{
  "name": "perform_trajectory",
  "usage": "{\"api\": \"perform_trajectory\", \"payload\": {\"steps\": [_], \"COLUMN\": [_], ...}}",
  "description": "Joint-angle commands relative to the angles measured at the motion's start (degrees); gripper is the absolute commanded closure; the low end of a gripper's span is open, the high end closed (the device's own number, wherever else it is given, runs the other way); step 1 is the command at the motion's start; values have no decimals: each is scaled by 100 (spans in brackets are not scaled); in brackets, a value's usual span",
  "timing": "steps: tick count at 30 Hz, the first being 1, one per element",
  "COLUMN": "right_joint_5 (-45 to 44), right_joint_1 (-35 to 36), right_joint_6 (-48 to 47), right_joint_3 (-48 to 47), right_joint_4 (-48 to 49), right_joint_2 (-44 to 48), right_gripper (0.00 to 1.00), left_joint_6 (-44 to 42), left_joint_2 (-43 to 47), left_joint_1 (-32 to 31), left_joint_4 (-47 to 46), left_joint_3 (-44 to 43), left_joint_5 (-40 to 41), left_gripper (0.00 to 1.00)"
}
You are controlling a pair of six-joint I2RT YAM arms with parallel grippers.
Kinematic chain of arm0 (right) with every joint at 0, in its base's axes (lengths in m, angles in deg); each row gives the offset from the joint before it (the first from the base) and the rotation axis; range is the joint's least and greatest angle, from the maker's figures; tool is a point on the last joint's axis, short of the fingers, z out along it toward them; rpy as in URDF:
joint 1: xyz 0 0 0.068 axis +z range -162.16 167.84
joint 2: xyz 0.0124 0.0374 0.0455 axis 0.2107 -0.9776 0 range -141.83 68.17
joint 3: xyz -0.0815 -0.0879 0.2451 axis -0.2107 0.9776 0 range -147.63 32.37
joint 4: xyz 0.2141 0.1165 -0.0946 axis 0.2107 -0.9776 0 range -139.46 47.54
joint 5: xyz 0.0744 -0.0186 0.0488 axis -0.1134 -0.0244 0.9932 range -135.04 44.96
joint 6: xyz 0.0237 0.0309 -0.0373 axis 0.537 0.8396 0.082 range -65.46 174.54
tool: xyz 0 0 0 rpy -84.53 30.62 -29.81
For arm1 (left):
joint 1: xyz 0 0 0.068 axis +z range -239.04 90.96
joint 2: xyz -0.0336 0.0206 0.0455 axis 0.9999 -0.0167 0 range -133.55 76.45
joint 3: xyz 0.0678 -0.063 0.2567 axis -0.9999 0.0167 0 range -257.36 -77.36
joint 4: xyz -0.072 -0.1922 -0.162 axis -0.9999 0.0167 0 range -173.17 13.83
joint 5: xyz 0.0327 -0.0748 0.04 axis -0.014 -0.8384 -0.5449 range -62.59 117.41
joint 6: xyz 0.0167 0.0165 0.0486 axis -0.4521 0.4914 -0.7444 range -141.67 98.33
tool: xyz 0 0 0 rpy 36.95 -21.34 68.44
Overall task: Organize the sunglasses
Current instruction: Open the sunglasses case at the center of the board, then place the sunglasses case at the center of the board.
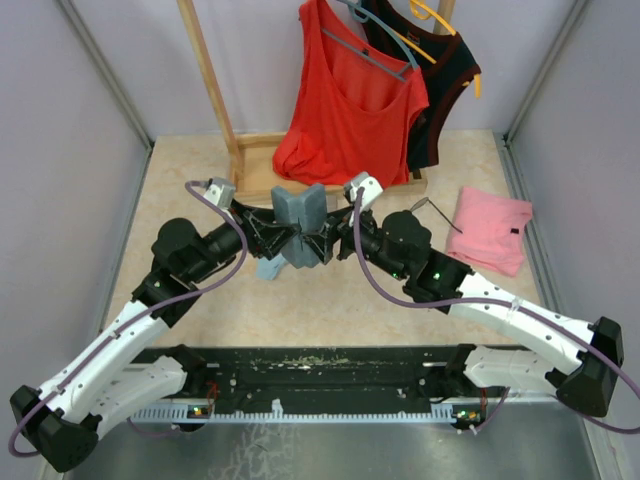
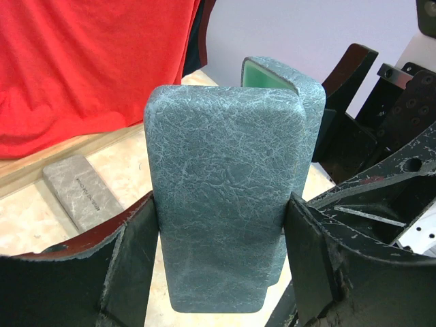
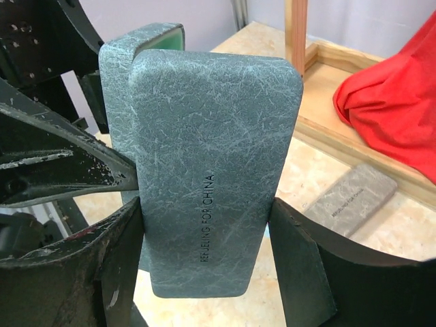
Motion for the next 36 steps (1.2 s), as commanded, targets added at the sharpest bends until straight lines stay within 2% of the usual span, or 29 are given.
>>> {"api": "perform_trajectory", "payload": {"steps": [1, 8, 11, 15, 22, 26, 33, 36], "right_joint_5": [-1112, -927, -773, -838, -1664, -2585, -4246, -4987], "right_joint_1": [-51, -55, -51, -55, -42, 206, 883, 1154], "right_joint_6": [-71, -56, -103, -254, -325, -39, 491, 871], "right_joint_3": [-415, -289, -257, -238, -777, -1064, -1999, -2341], "right_joint_4": [-97, 70, 71, -266, -2420, -3687, -5760, -6633], "right_joint_2": [-32, 47, 93, 179, -9, -436, -1920, -2737], "right_gripper": [100, 100, 100, 100, 100, 100, 100, 100], "left_joint_6": [-79, 42, 65, 13, -241, -291, -411, -325], "left_joint_2": [265, 273, 241, 305, 576, 770, 1150, 1384], "left_joint_1": [-8, -3, -2, -3, -2, -2, -2, -2], "left_joint_4": [-114, -208, -209, 54, 1286, 1851, 2224, 2419], "left_joint_3": [-108, -18, -20, -44, -89, -1, 114, 73], "left_joint_5": [-255, -355, -461, -377, 1003, 1804, 2262, 2796], "left_gripper": [33, 5, 1, 1, 1, 1, 1, 1]}}
